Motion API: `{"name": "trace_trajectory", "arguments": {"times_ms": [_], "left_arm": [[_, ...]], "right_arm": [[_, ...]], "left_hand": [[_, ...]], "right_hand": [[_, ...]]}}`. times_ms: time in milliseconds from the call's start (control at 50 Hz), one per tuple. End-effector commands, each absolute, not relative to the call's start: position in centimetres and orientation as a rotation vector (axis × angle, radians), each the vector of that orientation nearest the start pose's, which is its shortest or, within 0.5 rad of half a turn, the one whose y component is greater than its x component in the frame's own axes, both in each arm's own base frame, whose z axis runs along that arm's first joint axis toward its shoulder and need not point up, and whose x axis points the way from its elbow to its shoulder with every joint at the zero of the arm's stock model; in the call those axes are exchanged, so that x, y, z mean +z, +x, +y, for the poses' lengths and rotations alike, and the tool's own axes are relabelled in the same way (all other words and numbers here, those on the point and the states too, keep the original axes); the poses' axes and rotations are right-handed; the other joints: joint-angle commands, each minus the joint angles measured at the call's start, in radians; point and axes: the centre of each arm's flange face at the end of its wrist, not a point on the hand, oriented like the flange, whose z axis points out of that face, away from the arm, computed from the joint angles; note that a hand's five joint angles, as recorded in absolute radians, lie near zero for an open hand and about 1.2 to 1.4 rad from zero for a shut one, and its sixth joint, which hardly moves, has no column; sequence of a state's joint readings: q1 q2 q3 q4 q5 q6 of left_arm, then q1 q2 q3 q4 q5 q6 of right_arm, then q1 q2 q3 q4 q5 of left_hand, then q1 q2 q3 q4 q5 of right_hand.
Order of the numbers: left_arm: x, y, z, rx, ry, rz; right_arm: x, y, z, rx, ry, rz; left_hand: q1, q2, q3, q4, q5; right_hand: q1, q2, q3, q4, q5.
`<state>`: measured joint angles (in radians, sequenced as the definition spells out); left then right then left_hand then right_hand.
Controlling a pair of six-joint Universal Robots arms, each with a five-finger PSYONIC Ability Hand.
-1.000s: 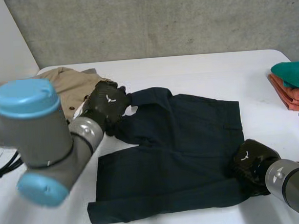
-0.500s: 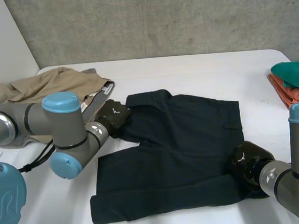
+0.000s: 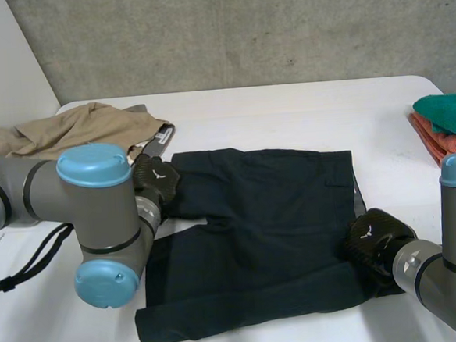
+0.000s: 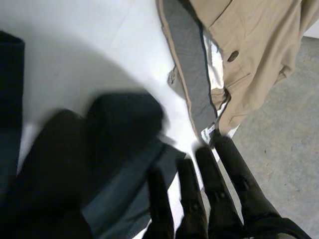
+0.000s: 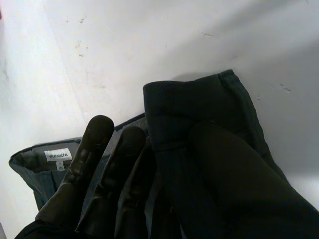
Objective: Fold the laundry.
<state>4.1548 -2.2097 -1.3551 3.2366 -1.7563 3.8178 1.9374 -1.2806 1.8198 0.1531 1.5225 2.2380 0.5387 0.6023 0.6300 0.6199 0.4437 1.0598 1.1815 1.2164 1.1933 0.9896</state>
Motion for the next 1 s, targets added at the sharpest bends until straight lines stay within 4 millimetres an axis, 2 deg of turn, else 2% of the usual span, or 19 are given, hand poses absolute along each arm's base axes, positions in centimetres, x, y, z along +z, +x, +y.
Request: {"name": "trace_trajectory", "arguments": {"times_ms": [20,60,180,220,240,320,400,480,540,600,680,700,720,760,860,900,920,980,1000], "left_arm": [[18.0,-30.4,-26.4,-1.765,1.218,2.016],[18.9,-30.0,-25.6,-1.773,1.218,2.014],[21.2,-28.3,-20.2,-1.761,1.276,2.085],[21.2,-27.8,-19.0,-1.734,1.298,2.134],[21.0,-27.4,-17.9,-1.685,1.326,2.197],[20.1,-26.4,-15.8,-1.508,1.387,2.375],[19.6,-25.8,-14.4,-1.352,1.414,2.546],[19.2,-25.8,-13.8,-1.297,1.419,2.638],[18.9,-25.9,-13.5,-1.268,1.448,2.669],[18.2,-26.0,-13.5,-1.227,1.467,2.685],[17.1,-26.5,-14.3,-1.238,1.471,2.675],[16.5,-27.0,-15.0,-1.272,1.462,2.659],[16.3,-27.2,-15.5,-1.304,1.451,2.643],[16.1,-27.7,-16.4,-1.375,1.425,2.605],[16.9,-30.1,-21.5,-1.726,1.25,2.378],[17.4,-31.0,-23.2,-1.834,1.204,2.288],[17.8,-31.9,-24.8,-1.933,1.173,2.194],[18.4,-33.4,-27.0,-2.073,1.143,2.038],[18.8,-34.1,-28.5,-2.145,1.116,1.94]], "right_arm": [[15.3,22.2,-20.5,-1.399,-1.8,2.424],[15.3,22.2,-20.5,-1.399,-1.8,2.424],[15.3,22.2,-20.5,-1.399,-1.8,2.424],[15.3,22.2,-20.5,-1.401,-1.8,2.422],[15.3,22.2,-20.5,-1.401,-1.8,2.422],[15.3,22.2,-20.6,-1.403,-1.798,2.425],[15.4,22.1,-20.6,-1.404,-1.798,2.427],[15.4,22.1,-20.6,-1.408,-1.797,2.426],[15.4,22.1,-20.6,-1.406,-1.797,2.428],[15.4,22.1,-20.6,-1.406,-1.797,2.426],[15.5,22.2,-20.7,-1.423,-1.794,2.419],[15.6,22.3,-20.8,-1.432,-1.79,2.417],[15.7,22.3,-21.0,-1.444,-1.788,2.414],[16.0,22.5,-21.5,-1.494,-1.769,2.405],[17.4,23.3,-23.7,-1.709,-1.678,2.351],[18.0,24.0,-25.4,-1.849,-1.626,2.301],[17.9,24.3,-26.2,-1.897,-1.614,2.281],[18.1,25.2,-28.8,-2.059,-1.569,2.216],[18.2,25.5,-29.4,-2.094,-1.559,2.196]], "left_hand": [[-0.205,-0.268,-0.296,-0.286,-0.284],[-0.179,-0.242,-0.27,-0.26,-0.258],[-0.14,-0.204,-0.232,-0.221,-0.22],[-0.126,-0.189,-0.217,-0.207,-0.205],[-0.094,-0.157,-0.185,-0.175,-0.173],[-0.064,-0.128,-0.155,-0.145,-0.144],[-0.055,-0.119,-0.146,-0.136,-0.135],[-0.014,-0.078,-0.106,-0.095,-0.094],[0.007,-0.057,-0.085,-0.075,-0.073],[0.124,0.06,0.032,0.042,0.044],[0.607,0.544,0.516,0.526,0.528],[0.806,0.742,0.715,0.725,0.726],[0.857,0.793,0.766,0.776,0.777],[0.858,0.794,0.766,0.776,0.778],[0.858,0.794,0.766,0.776,0.778],[0.858,0.794,0.766,0.776,0.778],[0.858,0.794,0.766,0.776,0.778],[0.858,0.794,0.766,0.776,0.778],[0.858,0.794,0.766,0.776,0.778]], "right_hand": [[0.337,0.215,0.18,0.203,0.232],[0.337,0.215,0.18,0.203,0.232],[0.337,0.215,0.18,0.203,0.232],[0.337,0.215,0.18,0.203,0.232],[0.337,0.215,0.18,0.203,0.232],[0.337,0.215,0.18,0.203,0.232],[0.337,0.215,0.18,0.203,0.232],[0.337,0.215,0.18,0.203,0.232],[0.337,0.215,0.18,0.203,0.232],[0.337,0.215,0.18,0.203,0.232],[0.337,0.215,0.18,0.203,0.232],[0.337,0.215,0.18,0.203,0.232],[0.337,0.215,0.18,0.203,0.232],[0.337,0.215,0.18,0.203,0.232],[0.337,0.215,0.18,0.203,0.232],[0.337,0.215,0.18,0.203,0.232],[0.337,0.215,0.18,0.203,0.232],[0.337,0.215,0.18,0.203,0.232],[0.337,0.215,0.18,0.203,0.232]]}}
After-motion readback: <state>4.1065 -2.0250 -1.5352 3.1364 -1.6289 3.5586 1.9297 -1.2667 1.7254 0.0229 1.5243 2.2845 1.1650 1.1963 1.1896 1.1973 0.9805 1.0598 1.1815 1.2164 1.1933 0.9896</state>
